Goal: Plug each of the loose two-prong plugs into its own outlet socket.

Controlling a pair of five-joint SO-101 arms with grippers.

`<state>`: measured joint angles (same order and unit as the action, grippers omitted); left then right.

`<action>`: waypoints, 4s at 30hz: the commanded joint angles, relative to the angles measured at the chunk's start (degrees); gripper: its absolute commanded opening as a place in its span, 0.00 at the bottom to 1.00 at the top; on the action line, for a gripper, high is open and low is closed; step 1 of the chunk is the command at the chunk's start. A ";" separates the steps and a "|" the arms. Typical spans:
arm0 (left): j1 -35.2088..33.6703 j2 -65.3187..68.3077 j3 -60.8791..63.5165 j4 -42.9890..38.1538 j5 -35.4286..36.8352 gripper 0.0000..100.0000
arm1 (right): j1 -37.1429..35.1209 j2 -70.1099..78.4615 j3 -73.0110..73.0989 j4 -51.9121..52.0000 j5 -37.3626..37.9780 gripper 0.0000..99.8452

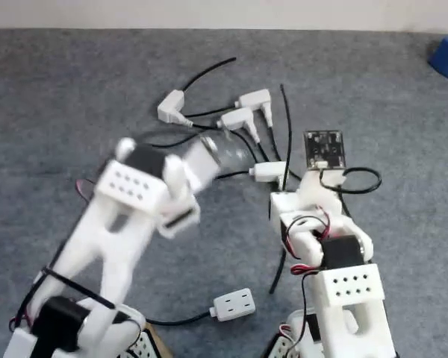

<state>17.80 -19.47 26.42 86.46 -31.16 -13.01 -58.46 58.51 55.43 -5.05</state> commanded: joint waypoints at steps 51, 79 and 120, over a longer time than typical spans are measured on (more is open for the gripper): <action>20.26 -4.09 5.05 -5.19 -0.79 0.32 | 35.03 -1.89 0.92 -7.34 0.26 0.01; 34.24 -3.91 27.56 -28.84 -0.97 0.47 | 56.57 -1.98 5.67 -15.34 4.84 0.01; -14.90 6.73 16.66 -36.84 -24.44 0.11 | 10.15 -1.54 -12.62 10.33 0.26 0.01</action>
<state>4.79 -13.14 46.73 51.56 -55.60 -2.11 -59.25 50.86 65.27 -1.71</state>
